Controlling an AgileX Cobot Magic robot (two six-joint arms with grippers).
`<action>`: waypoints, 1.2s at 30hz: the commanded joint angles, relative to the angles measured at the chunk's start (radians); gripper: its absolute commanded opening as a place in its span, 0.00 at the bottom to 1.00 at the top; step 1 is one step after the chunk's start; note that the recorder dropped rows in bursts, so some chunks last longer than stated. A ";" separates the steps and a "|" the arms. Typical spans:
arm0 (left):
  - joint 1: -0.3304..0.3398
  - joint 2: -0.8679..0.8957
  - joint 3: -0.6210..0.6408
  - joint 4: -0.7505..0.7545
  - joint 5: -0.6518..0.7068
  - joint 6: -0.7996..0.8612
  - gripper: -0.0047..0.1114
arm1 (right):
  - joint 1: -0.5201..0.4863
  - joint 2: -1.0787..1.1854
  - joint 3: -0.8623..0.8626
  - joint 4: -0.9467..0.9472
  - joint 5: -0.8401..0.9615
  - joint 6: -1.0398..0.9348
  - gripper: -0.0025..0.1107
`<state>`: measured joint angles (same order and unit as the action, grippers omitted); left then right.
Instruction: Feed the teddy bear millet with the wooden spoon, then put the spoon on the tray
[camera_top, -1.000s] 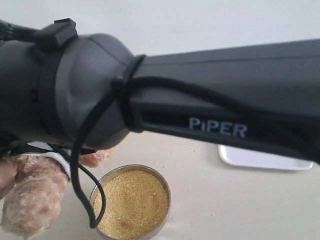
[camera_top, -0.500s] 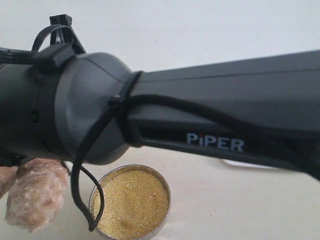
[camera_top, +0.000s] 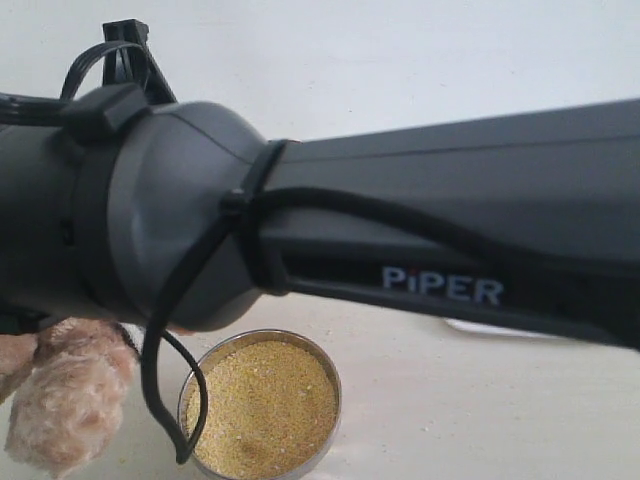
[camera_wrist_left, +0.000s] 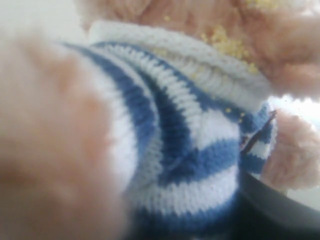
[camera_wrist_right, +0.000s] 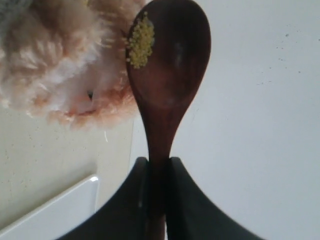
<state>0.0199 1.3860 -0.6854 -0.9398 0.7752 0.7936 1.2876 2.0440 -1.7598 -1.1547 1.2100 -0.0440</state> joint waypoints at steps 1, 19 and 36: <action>-0.001 0.000 -0.008 -0.014 0.010 0.008 0.08 | -0.003 -0.020 0.005 0.032 0.011 -0.026 0.02; 0.040 0.000 -0.008 -0.040 0.007 0.008 0.08 | 0.010 -0.020 0.005 -0.033 0.011 0.096 0.02; 0.040 0.000 -0.008 -0.043 0.000 0.012 0.08 | 0.010 -0.022 0.005 0.131 0.011 -0.060 0.02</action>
<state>0.0569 1.3860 -0.6854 -0.9602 0.7758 0.7973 1.2958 2.0349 -1.7559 -1.0912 1.2154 -0.0458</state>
